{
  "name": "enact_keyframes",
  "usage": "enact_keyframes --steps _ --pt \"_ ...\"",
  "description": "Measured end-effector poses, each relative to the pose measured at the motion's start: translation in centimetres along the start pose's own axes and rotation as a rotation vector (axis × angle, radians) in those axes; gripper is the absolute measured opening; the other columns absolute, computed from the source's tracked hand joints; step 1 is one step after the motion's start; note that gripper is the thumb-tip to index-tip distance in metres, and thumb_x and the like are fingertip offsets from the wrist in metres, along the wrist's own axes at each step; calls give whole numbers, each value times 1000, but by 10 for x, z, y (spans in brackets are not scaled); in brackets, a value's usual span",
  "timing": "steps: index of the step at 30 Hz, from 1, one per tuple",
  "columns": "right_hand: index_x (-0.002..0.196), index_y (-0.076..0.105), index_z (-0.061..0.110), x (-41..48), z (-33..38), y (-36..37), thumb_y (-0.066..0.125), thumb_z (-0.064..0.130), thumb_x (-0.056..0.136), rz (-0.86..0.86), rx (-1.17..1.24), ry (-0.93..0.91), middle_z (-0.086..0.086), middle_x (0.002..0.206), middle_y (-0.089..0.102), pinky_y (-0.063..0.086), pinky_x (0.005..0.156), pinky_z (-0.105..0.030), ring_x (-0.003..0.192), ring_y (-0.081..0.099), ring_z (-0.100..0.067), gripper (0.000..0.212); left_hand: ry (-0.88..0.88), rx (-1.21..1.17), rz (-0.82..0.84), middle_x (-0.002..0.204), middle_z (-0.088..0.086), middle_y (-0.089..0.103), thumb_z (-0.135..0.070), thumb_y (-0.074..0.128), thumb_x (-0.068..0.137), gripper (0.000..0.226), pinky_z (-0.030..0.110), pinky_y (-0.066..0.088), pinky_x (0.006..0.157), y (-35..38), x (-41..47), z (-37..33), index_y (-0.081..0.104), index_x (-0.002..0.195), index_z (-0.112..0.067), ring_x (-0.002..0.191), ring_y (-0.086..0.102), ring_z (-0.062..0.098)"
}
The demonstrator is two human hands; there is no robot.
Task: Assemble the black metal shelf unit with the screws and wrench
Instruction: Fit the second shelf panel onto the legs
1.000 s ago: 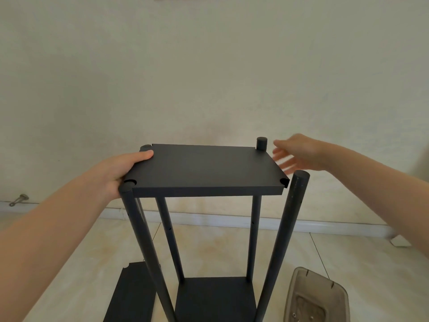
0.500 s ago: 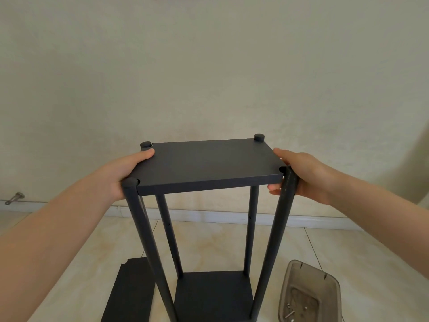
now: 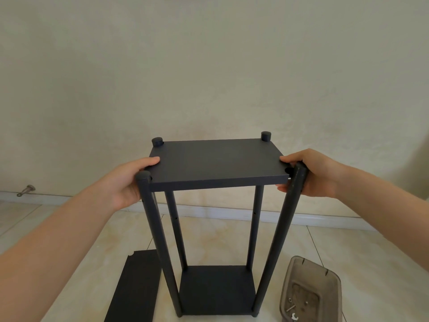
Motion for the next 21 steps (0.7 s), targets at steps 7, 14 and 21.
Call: enact_keyframes --steps 7,14,21 --pt "87 59 10 3 -22 -4 56 19 89 5 130 22 -9 77 68 56 75 -40 72 63 -26 10 -28 -51 -15 77 1 77 -22 72 88 13 22 53 44 -1 2 20 71 96 -12 57 72 15" --pt "83 60 11 7 -43 -8 46 19 95 -81 210 38 -8 79 66 53 75 -40 73 61 -27 20 -52 -61 -23 82 2 77 -22 71 88 22 24 55 52 -3 7 42 69 107 -10 60 72 16" --pt "80 55 11 8 -61 -9 30 18 101 -165 188 13 -8 72 63 54 67 -38 69 60 -26 33 -83 -92 -30 86 4 76 -21 71 86 25 28 55 57 -4 12 65 68 108 -9 67 73 19"
Point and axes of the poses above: each hand's wrist, its own x-axis towards the middle knuckle, its own y-axis out of the palm, z = x × y, the point moved 10 cm from there along x, towards the middle knuckle
